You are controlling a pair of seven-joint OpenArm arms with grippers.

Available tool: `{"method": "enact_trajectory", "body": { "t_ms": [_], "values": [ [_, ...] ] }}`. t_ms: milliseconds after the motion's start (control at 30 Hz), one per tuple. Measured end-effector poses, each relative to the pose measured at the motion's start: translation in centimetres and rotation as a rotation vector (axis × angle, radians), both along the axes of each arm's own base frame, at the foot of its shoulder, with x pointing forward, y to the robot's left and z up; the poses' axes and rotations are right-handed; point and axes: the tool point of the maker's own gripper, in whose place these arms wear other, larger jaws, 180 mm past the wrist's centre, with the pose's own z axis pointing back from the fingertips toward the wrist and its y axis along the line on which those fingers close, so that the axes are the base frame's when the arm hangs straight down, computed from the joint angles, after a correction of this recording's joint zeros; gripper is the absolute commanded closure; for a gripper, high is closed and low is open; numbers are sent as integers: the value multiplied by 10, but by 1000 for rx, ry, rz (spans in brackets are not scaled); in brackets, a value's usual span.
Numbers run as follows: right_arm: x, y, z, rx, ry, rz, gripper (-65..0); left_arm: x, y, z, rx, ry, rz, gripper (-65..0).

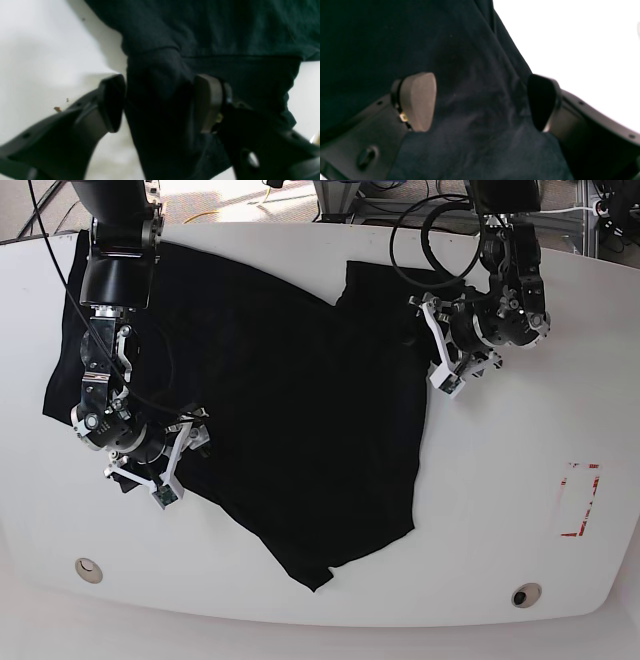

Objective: Layout the t-shirt on the table in an organized manner, then fold the t-shirt properly
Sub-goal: 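Pull the sleeve edge with the left gripper to straighten the shirt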

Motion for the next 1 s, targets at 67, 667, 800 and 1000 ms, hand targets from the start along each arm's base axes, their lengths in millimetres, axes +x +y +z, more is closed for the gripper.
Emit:
{"method": "enact_trajectory", "body": {
  "t_ms": [67,667,800,1000],
  "values": [
    [0,1,3,-3,-11,4,-549,0,4,-1,16,2,-2,-221],
    [-8,6,35,-72,-74,28,-547,18,69,0,244,-4,-16,0],
    [-16,8,33,-79,-74,38,-547,32,93,2,299,0,-5,-6],
    [-29,8,22,-85,-45,42,-547,49,132,8,382,21,23,-8]
  ]
}}
